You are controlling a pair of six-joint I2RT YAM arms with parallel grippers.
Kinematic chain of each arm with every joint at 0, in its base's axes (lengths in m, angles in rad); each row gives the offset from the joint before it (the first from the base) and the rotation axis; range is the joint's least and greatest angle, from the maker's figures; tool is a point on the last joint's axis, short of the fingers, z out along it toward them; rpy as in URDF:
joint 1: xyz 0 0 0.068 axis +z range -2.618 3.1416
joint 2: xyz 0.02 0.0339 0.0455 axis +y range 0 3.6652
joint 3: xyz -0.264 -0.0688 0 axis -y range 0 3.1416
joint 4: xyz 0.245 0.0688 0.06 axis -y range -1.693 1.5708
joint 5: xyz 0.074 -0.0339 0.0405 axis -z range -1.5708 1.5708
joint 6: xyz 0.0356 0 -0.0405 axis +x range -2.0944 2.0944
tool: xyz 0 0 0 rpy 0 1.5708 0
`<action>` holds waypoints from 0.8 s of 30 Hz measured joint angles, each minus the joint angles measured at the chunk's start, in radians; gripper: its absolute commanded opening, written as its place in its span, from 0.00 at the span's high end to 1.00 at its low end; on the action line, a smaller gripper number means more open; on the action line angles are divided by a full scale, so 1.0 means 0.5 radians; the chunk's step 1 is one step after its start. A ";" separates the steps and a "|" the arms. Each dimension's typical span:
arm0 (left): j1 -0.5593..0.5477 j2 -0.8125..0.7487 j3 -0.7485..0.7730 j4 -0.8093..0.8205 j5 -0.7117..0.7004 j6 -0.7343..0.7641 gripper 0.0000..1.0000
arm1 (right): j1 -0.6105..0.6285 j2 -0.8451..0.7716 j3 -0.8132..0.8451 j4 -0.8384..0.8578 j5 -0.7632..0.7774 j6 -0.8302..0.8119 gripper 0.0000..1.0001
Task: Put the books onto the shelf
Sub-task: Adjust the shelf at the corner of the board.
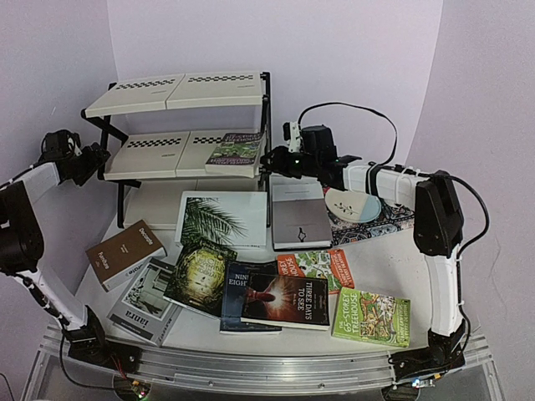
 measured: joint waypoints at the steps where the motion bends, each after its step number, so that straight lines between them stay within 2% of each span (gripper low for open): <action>1: 0.000 0.026 0.024 0.001 0.003 0.004 0.20 | -0.001 0.001 0.000 0.001 -0.003 0.001 0.95; 10: -0.002 0.136 0.074 0.020 0.126 -0.076 0.42 | -0.003 0.019 0.042 -0.025 -0.018 0.018 0.95; 14: -0.002 0.151 0.055 0.042 0.167 -0.101 0.59 | -0.015 0.049 0.098 -0.059 -0.047 0.024 0.94; 20: 0.008 0.036 -0.114 0.145 0.173 0.044 0.68 | -0.041 0.084 0.150 -0.074 -0.080 0.022 0.93; 24: 0.013 -0.203 -0.316 0.082 0.146 0.050 0.68 | -0.059 0.084 0.150 -0.086 -0.108 0.005 0.91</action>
